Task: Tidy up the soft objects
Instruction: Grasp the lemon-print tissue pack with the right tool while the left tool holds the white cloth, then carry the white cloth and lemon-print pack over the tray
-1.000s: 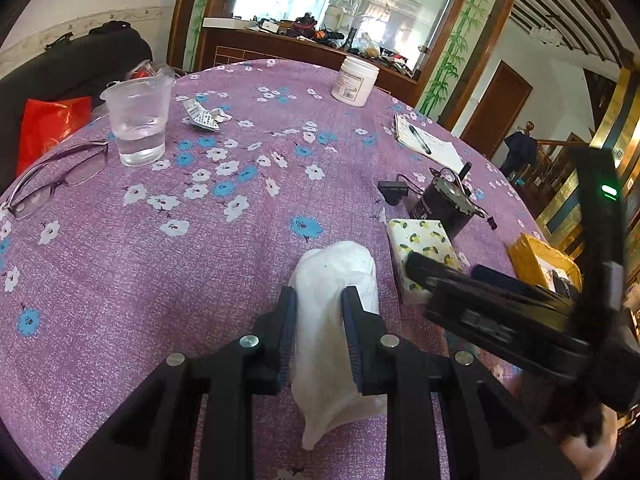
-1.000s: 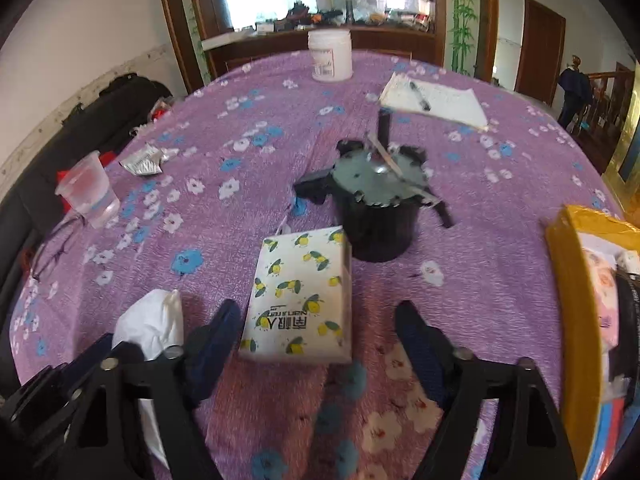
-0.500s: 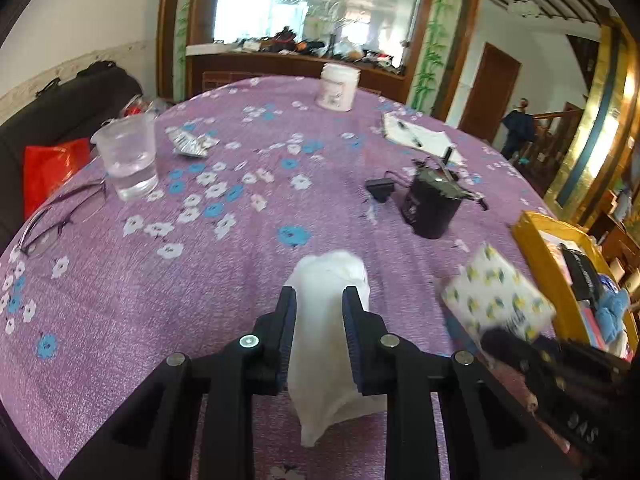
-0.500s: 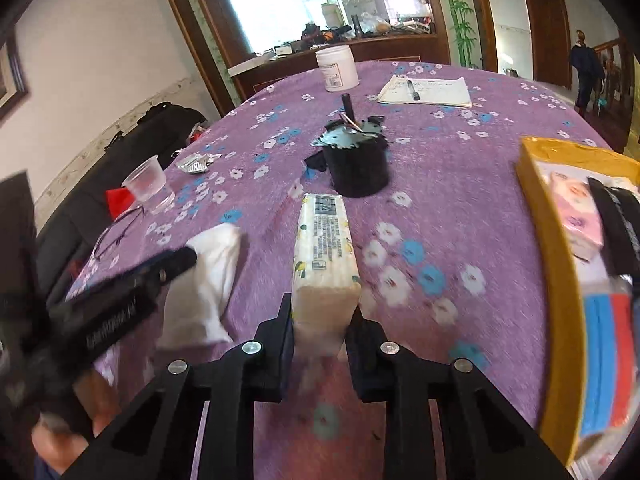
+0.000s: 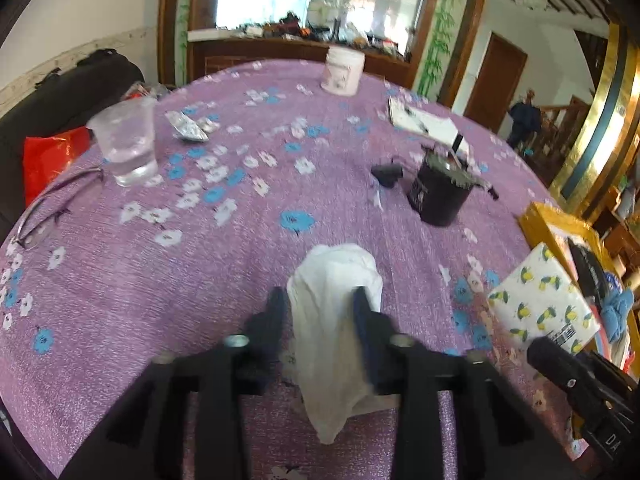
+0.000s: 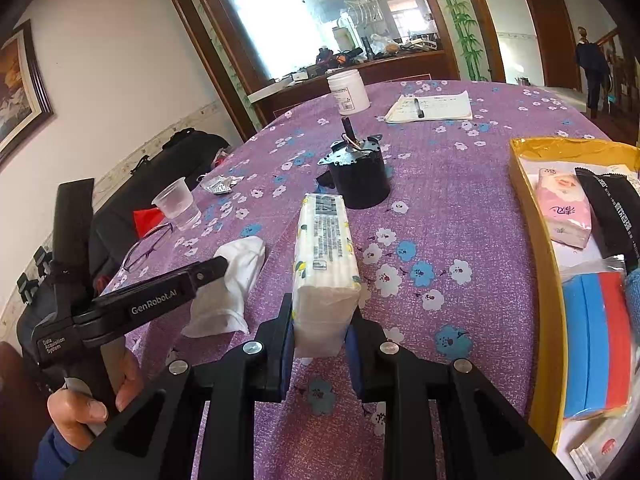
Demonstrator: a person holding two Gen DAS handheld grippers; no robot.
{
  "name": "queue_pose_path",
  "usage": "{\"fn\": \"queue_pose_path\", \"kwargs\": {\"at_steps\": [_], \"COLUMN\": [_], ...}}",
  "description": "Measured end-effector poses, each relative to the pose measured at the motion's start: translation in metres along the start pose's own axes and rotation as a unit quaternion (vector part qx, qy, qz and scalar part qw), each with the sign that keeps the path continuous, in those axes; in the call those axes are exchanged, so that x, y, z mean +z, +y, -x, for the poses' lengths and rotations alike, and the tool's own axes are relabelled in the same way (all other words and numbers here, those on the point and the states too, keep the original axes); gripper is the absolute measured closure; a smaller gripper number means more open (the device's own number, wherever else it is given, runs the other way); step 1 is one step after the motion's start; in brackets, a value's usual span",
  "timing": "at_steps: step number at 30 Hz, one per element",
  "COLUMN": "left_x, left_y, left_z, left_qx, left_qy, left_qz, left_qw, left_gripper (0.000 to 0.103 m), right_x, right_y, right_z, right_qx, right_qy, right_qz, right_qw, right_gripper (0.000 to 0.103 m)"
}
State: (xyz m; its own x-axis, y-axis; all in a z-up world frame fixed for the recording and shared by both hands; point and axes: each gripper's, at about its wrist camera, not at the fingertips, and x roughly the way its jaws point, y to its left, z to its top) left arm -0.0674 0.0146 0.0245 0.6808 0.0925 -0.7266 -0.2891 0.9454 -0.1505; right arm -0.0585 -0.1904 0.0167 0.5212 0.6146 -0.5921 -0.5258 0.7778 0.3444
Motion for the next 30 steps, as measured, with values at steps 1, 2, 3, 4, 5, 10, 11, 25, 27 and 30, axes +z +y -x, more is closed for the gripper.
{"fn": "queue_pose_path", "kwargs": {"at_steps": [1,2,3,4,5,10,11,25,27,30], "left_x": [0.0,0.001,0.001,0.002,0.002,0.002,0.001,-0.021,-0.027,-0.034], "left_y": [-0.001,-0.001,-0.002,-0.004,-0.006,-0.015,-0.017,-0.019,-0.031,-0.049], "left_z": [-0.002,-0.004,-0.007,-0.01,-0.013,-0.021,-0.021,0.035,0.041,0.046], "left_qx": [-0.001,-0.002,-0.002,-0.001,0.001,0.016,0.015,0.018,0.023,0.027], "left_qy": [0.004,0.011,0.017,0.024,0.032,0.049,0.049,-0.079,-0.09,-0.099], "left_qz": [-0.001,-0.002,-0.003,-0.005,-0.009,-0.031,-0.036,0.0,-0.012,-0.031], "left_qw": [1.0,0.9999,0.9998,0.9997,0.9994,0.9982,0.998,0.9967,0.9956,0.9943], "left_gripper": [0.056,0.055,0.055,0.055,0.054,0.046,0.067,0.091,0.091,0.091], "right_x": [0.0,0.0,0.0,0.0,0.0,0.001,0.001,-0.006,-0.008,-0.01], "right_y": [0.0,0.0,0.0,0.0,0.001,0.001,0.001,-0.006,-0.01,-0.017], "right_z": [0.0,0.0,-0.001,-0.001,-0.001,-0.002,-0.002,0.021,0.029,0.041], "right_qx": [0.002,0.003,0.002,0.001,0.001,0.001,0.0,-0.011,-0.005,-0.004], "right_qy": [0.0,0.002,0.003,0.004,0.005,0.005,0.005,-0.039,-0.042,-0.045], "right_qz": [0.001,0.002,0.002,0.003,0.004,0.003,0.003,-0.005,-0.012,-0.024], "right_qw": [1.0,1.0,1.0,1.0,1.0,1.0,1.0,0.999,0.999,0.999], "right_gripper": [0.078,0.078,0.078,0.078,0.078,0.078,0.078,0.078,0.078,0.078]}}
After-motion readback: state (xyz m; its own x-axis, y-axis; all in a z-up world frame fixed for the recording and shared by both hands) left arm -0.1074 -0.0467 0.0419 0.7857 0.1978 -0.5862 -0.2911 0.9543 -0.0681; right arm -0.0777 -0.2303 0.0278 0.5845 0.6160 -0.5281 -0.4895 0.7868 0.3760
